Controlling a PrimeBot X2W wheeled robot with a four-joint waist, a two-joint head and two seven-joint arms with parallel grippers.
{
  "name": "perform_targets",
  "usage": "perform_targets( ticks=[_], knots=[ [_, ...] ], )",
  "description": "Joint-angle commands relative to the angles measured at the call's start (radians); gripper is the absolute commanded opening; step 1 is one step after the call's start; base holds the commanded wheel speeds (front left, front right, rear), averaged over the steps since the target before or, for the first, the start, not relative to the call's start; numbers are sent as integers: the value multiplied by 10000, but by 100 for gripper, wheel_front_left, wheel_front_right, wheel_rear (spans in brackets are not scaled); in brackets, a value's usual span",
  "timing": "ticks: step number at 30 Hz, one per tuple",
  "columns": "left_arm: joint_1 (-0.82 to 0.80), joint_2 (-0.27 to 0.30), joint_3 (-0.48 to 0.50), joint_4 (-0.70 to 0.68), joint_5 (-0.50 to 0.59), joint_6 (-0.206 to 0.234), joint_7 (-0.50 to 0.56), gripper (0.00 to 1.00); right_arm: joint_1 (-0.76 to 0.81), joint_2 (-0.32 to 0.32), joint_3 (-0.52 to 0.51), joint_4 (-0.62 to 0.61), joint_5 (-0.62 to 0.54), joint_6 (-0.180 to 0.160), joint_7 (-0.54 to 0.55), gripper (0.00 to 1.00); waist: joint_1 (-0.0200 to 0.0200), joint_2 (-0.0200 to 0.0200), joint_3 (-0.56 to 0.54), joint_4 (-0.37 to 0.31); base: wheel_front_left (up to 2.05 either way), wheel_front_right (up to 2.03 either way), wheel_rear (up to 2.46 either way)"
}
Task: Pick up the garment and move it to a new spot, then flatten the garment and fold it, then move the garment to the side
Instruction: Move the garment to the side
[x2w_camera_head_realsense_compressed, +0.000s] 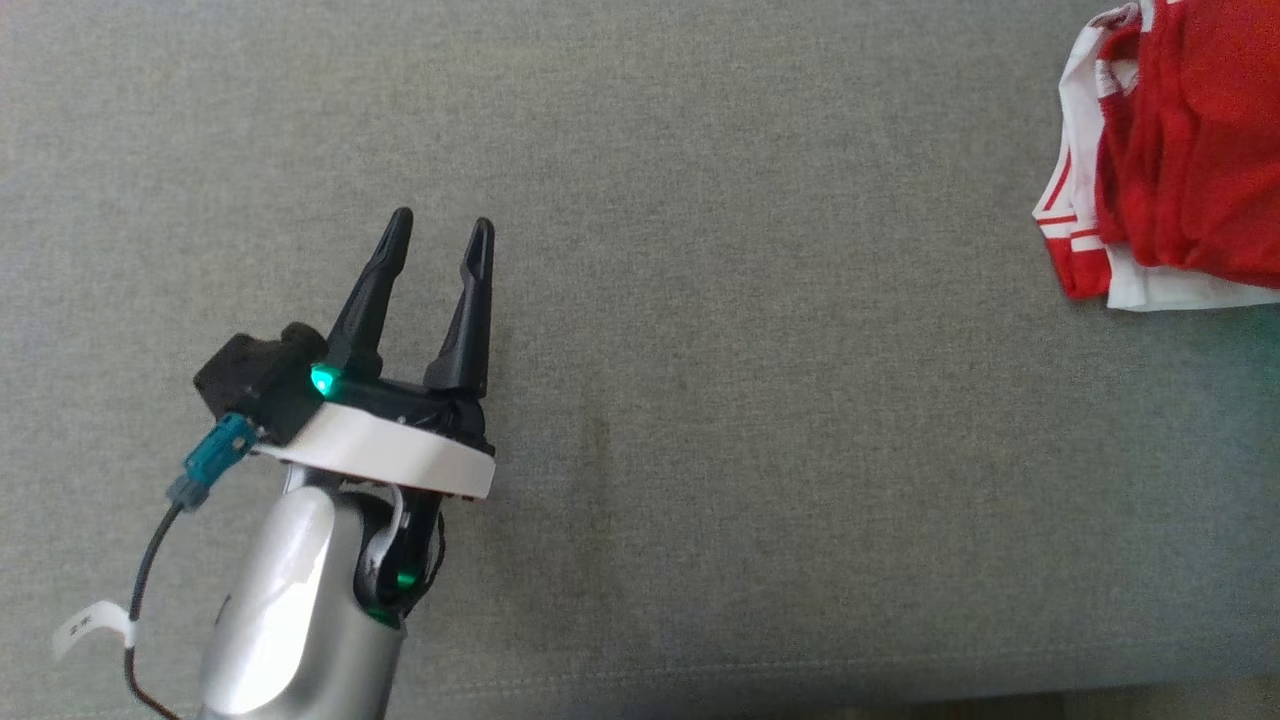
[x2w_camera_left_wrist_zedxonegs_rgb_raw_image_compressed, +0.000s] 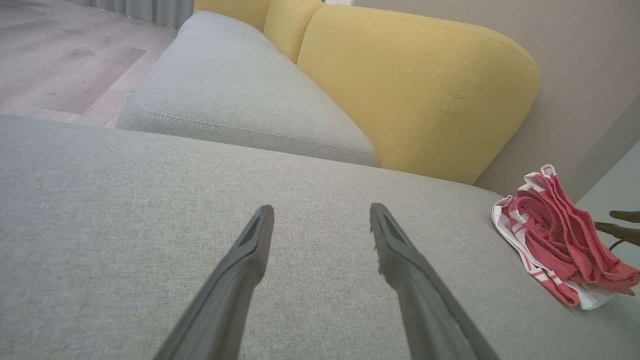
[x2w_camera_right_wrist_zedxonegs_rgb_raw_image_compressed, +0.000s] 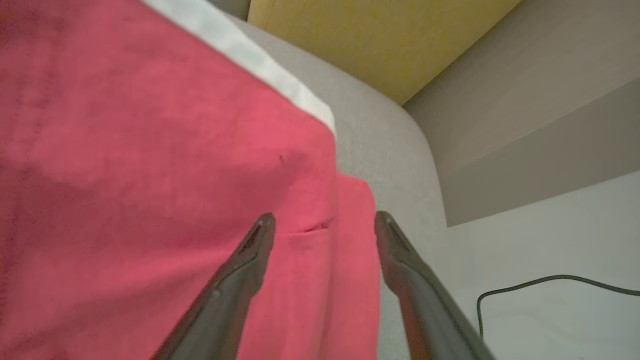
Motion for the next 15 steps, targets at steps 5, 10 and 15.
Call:
perform_targets(
  ticks=[5,10,15],
  knots=[
    [-95,79,323,-273,-71,-60,-122,100,-77,169,-382,-932,-510,33,-344,100,-1,0,-483,64,0,0,0],
    [56,79,421,-284,-199,-61,-122,100,-177,847,-364,-1165,-690,33,-1442,100,-1,0,-1230,221,0,0,0],
    [406,79,1012,-543,-339,-40,-122,100,0,2579,-99,-1633,-209,33,-3128,100,-1,0,-2094,335,0,0,0]
  ],
)
